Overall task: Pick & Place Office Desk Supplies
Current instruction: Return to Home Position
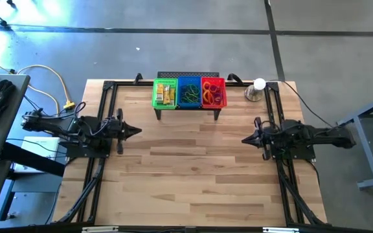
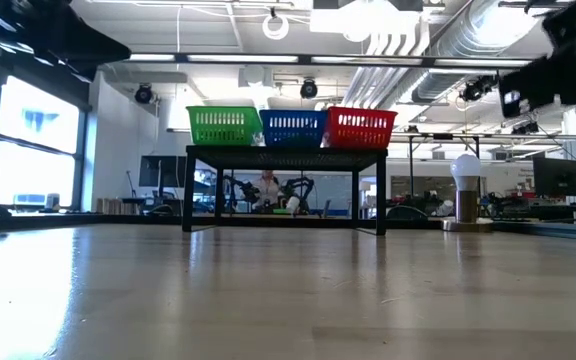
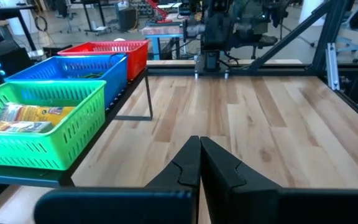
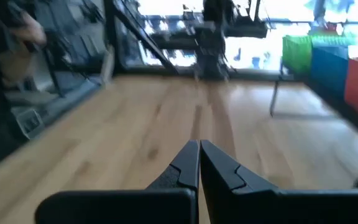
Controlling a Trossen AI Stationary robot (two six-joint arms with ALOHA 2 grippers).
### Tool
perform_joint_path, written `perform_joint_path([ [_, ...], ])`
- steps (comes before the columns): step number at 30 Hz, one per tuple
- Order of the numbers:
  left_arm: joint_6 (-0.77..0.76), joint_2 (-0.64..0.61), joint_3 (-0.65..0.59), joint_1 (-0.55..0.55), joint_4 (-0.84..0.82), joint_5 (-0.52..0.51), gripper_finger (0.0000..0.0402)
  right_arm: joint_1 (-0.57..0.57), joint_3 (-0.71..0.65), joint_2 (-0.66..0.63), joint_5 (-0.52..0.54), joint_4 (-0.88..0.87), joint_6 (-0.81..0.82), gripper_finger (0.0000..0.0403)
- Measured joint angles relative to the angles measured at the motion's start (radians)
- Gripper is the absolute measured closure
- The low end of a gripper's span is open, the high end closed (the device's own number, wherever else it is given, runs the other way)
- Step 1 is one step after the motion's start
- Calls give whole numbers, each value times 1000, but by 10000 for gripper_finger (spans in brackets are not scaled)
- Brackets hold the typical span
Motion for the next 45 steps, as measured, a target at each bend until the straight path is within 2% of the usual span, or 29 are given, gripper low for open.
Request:
perform_joint_path([
  [3, -6, 0, 0, -6, 0, 1, 401, 0, -48, -6, 25, 53, -2, 401],
  [16, -25, 0, 0, -11, 19, 0, 401, 1, -87, 7, -50, 206, -18, 401],
  [22, -35, 0, 0, -11, 19, 25, 401, 0, -93, 6, 34, 205, -72, 401],
  [25, -26, 0, 0, -11, 19, 39, 401, 0, -98, 8, 143, 189, 22, 401],
  [27, -19, 0, 0, -11, 19, 39, 401, 0, -98, 24, 177, 202, 101, 401],
  [36, 11, -5, -76, -11, 86, 62, 401, 1, -98, 40, 170, 202, 154, 401],
  [40, -19, -76, -147, -23, 82, 94, 401, 1, -98, 40, 171, 201, 155, 401],
  [45, -17, -235, -198, -77, 26, 148, 401, 1, -98, 40, 171, 201, 155, 401],
])
